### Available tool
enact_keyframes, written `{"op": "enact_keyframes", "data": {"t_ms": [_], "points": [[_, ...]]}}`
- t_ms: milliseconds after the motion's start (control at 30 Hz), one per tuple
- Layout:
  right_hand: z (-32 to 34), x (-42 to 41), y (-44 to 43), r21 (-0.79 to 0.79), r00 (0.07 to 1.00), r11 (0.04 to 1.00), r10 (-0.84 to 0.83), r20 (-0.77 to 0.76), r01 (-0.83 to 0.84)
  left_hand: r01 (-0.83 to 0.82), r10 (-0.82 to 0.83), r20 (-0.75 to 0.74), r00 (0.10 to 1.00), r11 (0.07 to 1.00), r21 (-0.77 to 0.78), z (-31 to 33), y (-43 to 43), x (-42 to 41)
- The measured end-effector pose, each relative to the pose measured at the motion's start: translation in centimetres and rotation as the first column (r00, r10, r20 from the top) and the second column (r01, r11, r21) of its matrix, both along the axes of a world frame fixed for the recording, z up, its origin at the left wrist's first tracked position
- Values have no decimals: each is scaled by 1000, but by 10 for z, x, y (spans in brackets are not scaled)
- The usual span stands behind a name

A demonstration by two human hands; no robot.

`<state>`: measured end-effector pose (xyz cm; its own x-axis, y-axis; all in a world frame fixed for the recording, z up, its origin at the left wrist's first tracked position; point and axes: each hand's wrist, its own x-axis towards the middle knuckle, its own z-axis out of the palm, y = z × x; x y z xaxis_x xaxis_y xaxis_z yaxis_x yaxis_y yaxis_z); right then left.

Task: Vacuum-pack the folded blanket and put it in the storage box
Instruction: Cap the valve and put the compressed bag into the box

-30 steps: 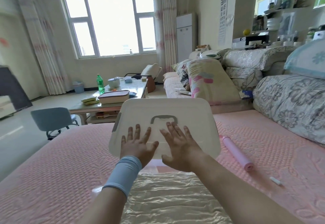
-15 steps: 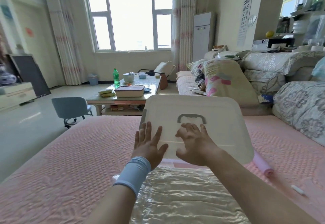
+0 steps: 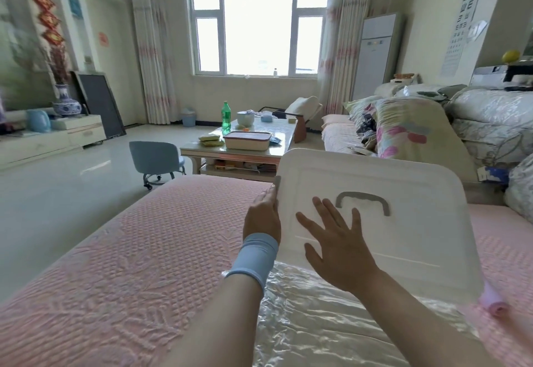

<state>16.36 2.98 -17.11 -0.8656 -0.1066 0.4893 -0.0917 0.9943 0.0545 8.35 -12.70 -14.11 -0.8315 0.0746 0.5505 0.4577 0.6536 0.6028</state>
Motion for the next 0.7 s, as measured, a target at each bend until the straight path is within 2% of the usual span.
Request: {"op": "enact_keyframes", "data": {"t_ms": [67, 167, 300, 367, 433, 500, 567, 633, 700], "points": [[0, 0, 4, -13, 1000, 1000, 23, -3, -23, -6, 6, -11, 1000, 1000, 27, -1, 1, -2], [0, -2, 6, -18, 1000, 1000, 15, 10, -15, -37, 37, -6, 999, 998, -50, -2, 6, -10], [1, -3, 4, -16, 999, 999, 31, -7, -32, -127, 130, 133, 983, 992, -27, -1, 3, -17], [2, -5, 5, -40, 999, 998, 40, 9, -40, -158, 163, 82, 983, 985, -62, -1, 1, -19], [5, -7, 10, -77, 999, 996, 47, 23, -45, -167, 164, -46, 985, 983, -82, 3, 2, -19], [10, -7, 16, -91, 999, 995, 50, 15, -48, -96, 86, -72, 994, 986, -137, 6, 4, -16], [14, -8, 20, -83, 998, 995, 43, -38, -46, 47, -30, 79, 996, 975, -216, 2, 6, -13], [18, -7, 27, -80, 998, 996, 23, -58, -28, 130, -39, 264, 964, 933, -337, -4, 7, -11], [22, -7, 37, -60, 1000, 998, -11, 0, 11, 87, 33, 256, 966, 890, -447, -2, 9, -13]]}}
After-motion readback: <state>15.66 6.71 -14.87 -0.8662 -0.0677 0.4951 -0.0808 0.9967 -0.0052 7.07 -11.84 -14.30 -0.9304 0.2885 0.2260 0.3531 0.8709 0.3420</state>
